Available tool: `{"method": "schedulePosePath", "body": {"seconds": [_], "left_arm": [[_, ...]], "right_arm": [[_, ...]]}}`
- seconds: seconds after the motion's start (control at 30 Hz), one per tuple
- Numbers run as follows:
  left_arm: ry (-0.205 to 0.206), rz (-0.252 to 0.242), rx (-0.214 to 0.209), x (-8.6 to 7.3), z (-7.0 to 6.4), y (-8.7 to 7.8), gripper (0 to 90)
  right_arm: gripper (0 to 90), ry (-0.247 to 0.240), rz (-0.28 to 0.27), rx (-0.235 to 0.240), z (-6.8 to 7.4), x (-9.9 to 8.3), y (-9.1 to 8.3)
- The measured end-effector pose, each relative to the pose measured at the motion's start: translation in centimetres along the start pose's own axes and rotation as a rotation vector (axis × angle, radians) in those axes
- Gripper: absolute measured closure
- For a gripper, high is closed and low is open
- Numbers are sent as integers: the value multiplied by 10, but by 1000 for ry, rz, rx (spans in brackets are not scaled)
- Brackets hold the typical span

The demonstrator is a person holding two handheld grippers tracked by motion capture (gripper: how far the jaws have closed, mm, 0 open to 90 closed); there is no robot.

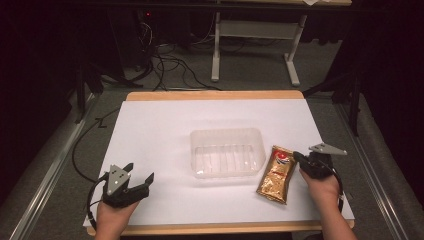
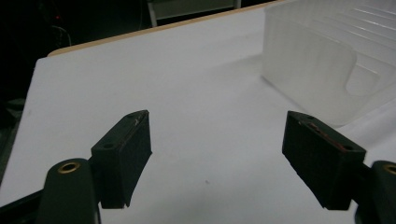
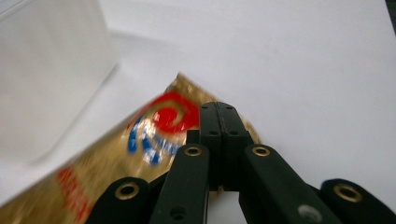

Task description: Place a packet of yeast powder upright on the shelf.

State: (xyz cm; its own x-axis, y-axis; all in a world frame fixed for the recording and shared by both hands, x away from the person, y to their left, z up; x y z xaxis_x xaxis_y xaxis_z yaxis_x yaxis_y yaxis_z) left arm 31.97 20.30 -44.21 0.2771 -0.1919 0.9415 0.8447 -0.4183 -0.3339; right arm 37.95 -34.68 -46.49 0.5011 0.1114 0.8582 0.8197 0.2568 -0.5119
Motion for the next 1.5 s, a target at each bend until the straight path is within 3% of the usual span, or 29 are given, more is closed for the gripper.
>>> {"method": "schedulePosePath", "body": {"seconds": [0.13,0.33,0.53,0.77,0.83,1.0,1.1,1.17,1.37,1.5], "left_arm": [[-15,-7,28,-4,5,-13,242],[-22,5,39,-8,6,-16,242],[-12,-1,23,-5,2,-12,242],[0,-7,-9,0,-1,-3,242],[2,-11,-11,1,-1,-1,242],[14,-16,-6,1,-1,-2,242],[4,-14,8,-2,2,-7,242],[-3,-12,20,-4,5,-12,242],[-22,-20,57,-8,9,-26,242],[-18,-12,75,-12,10,-33,242]], "right_arm": [[900,-10,11,15,-3,12,27],[900,-27,104,39,0,10,52],[900,-17,145,91,-1,1,43],[900,-1,144,123,2,-9,27],[900,-16,137,130,3,-9,22],[900,10,52,44,-10,1,14],[900,51,51,8,-23,2,20],[900,59,46,14,-26,3,25],[900,-15,54,82,-3,16,48],[900,-86,90,135,18,22,63]]}}
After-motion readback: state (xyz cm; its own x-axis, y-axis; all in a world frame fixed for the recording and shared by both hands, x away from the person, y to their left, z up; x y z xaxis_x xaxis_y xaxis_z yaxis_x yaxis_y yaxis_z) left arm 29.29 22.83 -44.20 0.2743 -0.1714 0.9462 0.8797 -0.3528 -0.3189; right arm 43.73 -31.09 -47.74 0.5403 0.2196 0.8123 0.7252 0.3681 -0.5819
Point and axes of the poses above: each handheld gripper's, and its own axes: y roughly forward along the jaws, x roughly out of its top, z roughly to its left, the point moved 3 cm from there along y, roughly forward along the jaws, and after that the axes turned 7 degrees about -z, right-handed, at the moved point
